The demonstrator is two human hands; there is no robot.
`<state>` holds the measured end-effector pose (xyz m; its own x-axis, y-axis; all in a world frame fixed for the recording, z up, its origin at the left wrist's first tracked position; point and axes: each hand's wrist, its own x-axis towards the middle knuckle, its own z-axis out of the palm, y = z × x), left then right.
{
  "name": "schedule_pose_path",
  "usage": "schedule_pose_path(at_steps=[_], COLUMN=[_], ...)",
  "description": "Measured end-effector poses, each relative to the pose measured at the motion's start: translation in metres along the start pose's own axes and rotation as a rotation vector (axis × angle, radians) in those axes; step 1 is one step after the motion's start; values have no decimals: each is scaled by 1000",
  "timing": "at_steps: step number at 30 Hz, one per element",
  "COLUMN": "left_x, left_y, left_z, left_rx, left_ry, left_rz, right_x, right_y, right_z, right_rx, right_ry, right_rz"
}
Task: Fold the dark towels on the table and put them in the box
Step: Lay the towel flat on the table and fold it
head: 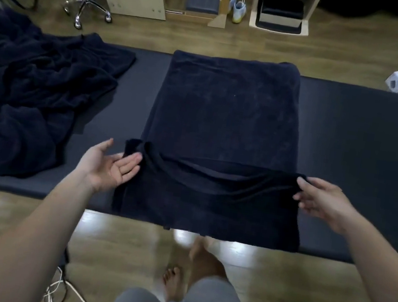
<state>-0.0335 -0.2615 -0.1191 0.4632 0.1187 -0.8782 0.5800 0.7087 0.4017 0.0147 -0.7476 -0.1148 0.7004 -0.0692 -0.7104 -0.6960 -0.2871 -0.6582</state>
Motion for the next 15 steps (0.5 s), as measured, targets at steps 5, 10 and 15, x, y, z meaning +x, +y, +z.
schedule_pose_path(at_steps=[5, 10, 15], left_x=[46, 35, 31], left_y=[-39, -63, -61], left_z=[-11, -6, -11], left_rx=[560, 975, 710], left_ry=[427, 315, 240], left_rz=[179, 419, 511], right_x=[34, 32, 26], right_y=[32, 44, 49], right_z=[14, 21, 26], right_rx=[-211, -149, 183], right_ry=[11, 169, 291], right_rz=[129, 31, 83])
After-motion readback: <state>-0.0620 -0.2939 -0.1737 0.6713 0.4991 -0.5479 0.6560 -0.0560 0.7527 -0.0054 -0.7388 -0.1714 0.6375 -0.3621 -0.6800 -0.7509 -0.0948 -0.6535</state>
